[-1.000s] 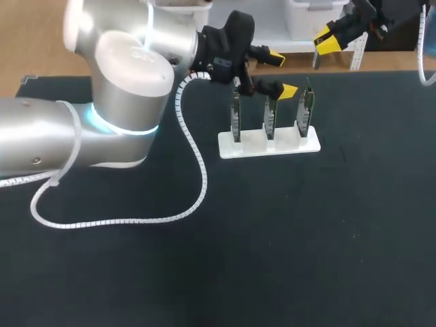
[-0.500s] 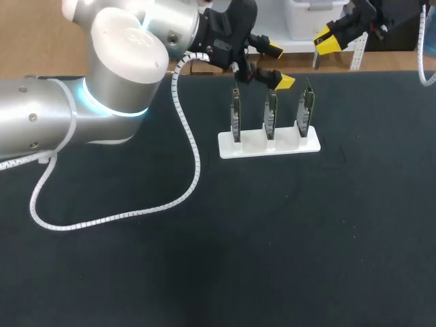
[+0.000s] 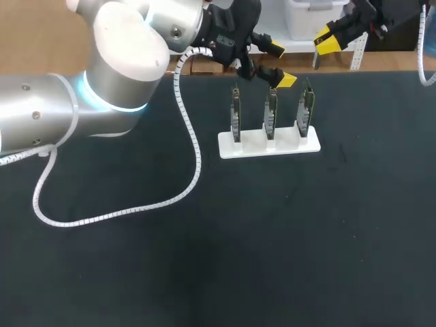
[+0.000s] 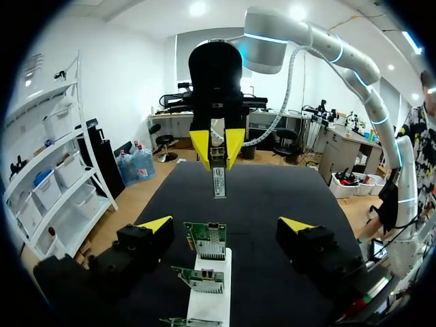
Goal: Pick up the optical module with the left hand, and insert it into the network port with the right hand.
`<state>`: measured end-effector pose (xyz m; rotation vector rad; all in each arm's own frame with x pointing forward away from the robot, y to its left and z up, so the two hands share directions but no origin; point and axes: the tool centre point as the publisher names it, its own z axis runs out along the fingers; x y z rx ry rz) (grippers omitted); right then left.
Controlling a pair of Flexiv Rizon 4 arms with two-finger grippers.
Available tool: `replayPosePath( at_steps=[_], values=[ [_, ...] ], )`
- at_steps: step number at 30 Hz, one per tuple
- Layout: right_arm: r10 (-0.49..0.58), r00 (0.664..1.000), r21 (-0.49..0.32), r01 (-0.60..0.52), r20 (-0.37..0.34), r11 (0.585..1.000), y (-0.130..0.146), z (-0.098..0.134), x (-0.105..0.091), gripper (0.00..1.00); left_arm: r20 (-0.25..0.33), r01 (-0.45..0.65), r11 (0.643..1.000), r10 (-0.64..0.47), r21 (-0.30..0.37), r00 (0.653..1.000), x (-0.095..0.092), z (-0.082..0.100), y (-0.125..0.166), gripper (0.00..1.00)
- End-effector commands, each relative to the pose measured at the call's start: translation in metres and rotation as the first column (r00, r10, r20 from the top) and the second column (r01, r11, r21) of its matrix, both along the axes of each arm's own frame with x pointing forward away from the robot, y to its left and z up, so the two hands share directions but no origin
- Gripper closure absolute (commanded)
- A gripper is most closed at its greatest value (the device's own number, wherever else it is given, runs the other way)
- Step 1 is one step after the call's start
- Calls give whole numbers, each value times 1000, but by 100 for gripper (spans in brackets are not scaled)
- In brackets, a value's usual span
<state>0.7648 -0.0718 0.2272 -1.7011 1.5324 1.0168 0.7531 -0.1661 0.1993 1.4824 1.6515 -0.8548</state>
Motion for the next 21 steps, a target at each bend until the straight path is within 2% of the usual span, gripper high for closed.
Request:
replayPosePath(
  at_steps=[1,4,9,21],
  values=[
    [1,1000,0,-1,0,1000,0,0,1,100,-2,0,1000,0,4,1000,1,1,-1,0],
    [1,1000,0,-1,0,1000,0,0,1,100,-2,0,1000,0,4,1000,1,1,-1,0],
    [-3,999,-71,6,33,997,-5,-5,-5,100,-2,0,1000,0,4,1000,1,1,-1,0],
    [-19,1000,-73,19,-8,997,-11,-21,-16,100,-2,0,1000,0,4,1000,1,1,-1,0]
  ],
)
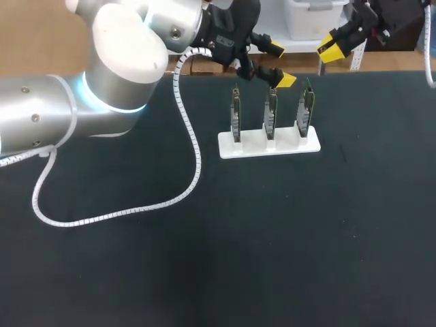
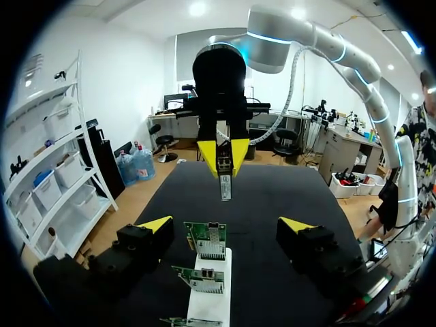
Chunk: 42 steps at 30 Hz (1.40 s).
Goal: Pick up the optical module with the left hand, and insert it into the network port with the right hand.
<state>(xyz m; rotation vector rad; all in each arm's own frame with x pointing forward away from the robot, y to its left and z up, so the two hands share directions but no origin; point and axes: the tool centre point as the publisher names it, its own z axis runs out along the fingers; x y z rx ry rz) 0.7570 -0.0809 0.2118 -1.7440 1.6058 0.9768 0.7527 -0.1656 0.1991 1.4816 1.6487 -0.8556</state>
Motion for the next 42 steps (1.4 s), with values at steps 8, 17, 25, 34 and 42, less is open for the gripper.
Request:
replayPosePath(
  at_steps=[8,17,25,34,42],
  values=[
    [30,1000,12,-29,-5,999,8,-5,-15,100,-3,0,1000,0,7,1000,1,1,-1,0],
    [41,999,-2,-41,-18,999,10,-13,-16,100,-3,0,1000,0,7,1000,1,1,-1,0],
    [38,999,-5,-38,-16,999,12,-17,-14,100,-3,0,1000,0,7,1000,1,1,-1,0],
    [20,1000,-10,-20,-16,1000,11,-20,-11,100,-3,0,1000,0,7,1000,1,1,-1,0],
    [3,1000,-14,-3,-18,1000,7,-23,-10,100,-3,0,1000,0,7,1000,1,1,-1,0]
  ],
)
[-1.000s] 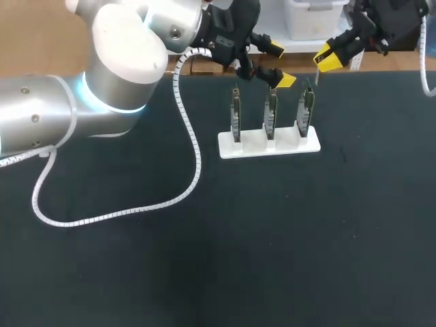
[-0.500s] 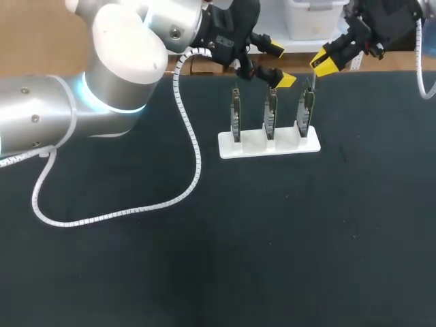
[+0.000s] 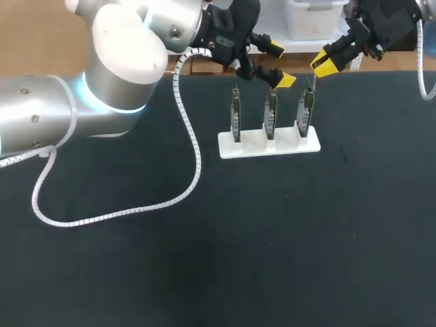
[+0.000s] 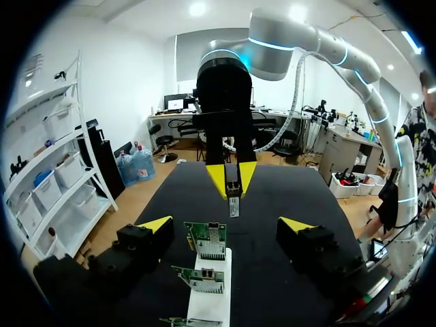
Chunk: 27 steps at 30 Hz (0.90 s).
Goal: Pick up the optical module with the left hand, and insert it into the network port with the right hand.
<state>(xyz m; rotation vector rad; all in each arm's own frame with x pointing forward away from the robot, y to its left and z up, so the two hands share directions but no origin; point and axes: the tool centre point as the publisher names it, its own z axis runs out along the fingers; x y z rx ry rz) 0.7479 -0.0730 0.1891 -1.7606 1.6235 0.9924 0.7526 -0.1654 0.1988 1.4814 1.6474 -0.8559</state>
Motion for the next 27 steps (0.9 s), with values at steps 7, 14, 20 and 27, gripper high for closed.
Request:
replayPosePath(
  at_steps=[7,14,20,27],
  values=[
    [-2,1000,-5,2,2,1000,-1,-2,-1,100,-4,-1,1000,1,7,1000,1,1,-1,0],
    [0,1000,-4,0,-3,1000,2,-4,0,100,-4,-1,1000,1,7,1000,1,1,-1,0],
    [-23,1000,0,23,-13,1000,4,-8,0,100,-4,-1,1000,1,7,1000,1,1,-1,0],
    [-52,999,6,52,-11,999,2,-9,2,100,-4,-1,1000,1,7,1000,1,1,-1,0]
  ],
)
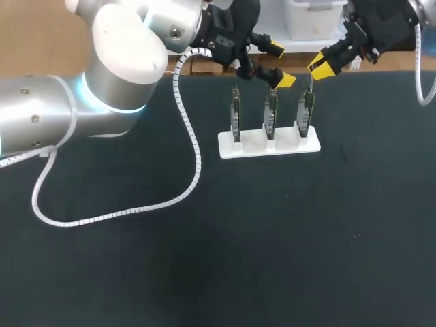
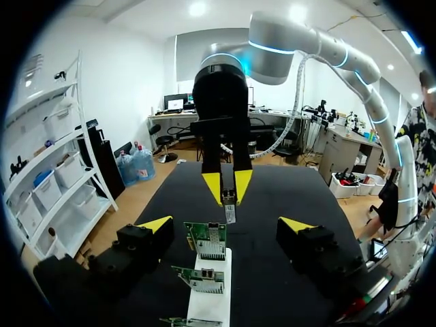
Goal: Pick up the optical module with the left hand, and insert it into the network port with the right hand.
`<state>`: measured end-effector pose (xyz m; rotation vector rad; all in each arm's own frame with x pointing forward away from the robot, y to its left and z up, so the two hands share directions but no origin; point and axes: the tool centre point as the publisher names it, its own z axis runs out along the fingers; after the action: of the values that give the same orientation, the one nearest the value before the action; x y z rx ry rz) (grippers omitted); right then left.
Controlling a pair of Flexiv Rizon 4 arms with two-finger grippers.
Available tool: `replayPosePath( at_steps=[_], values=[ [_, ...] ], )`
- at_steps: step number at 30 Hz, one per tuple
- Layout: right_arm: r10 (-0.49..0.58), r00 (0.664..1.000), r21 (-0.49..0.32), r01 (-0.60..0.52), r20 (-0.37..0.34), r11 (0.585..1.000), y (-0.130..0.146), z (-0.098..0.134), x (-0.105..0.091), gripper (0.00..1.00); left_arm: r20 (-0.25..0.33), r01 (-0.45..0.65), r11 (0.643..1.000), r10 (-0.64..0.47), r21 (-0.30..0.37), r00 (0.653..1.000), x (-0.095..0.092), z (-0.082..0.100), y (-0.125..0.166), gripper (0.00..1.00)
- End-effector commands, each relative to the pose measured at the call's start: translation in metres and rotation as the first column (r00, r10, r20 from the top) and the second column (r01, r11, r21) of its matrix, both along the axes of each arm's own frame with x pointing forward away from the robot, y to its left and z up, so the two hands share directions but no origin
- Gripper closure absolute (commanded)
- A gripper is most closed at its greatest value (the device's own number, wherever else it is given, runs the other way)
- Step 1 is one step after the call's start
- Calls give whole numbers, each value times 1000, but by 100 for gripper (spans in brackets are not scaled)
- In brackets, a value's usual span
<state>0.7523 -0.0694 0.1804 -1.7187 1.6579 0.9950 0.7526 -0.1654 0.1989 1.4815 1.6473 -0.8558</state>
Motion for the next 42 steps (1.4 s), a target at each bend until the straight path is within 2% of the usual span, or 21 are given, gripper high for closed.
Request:
replayPosePath(
  at_steps=[1,33,42],
  values=[
    [-16,1000,4,16,7,1000,-2,1,-2,100,-4,-1,1000,1,8,1000,1,1,-1,0],
    [-55,998,-4,55,25,998,0,1,7,100,-4,-1,1000,1,8,1000,1,1,-1,0],
    [-67,998,-15,67,14,998,0,-6,8,100,-4,-1,1000,1,8,1000,1,1,-1,0]
  ],
)
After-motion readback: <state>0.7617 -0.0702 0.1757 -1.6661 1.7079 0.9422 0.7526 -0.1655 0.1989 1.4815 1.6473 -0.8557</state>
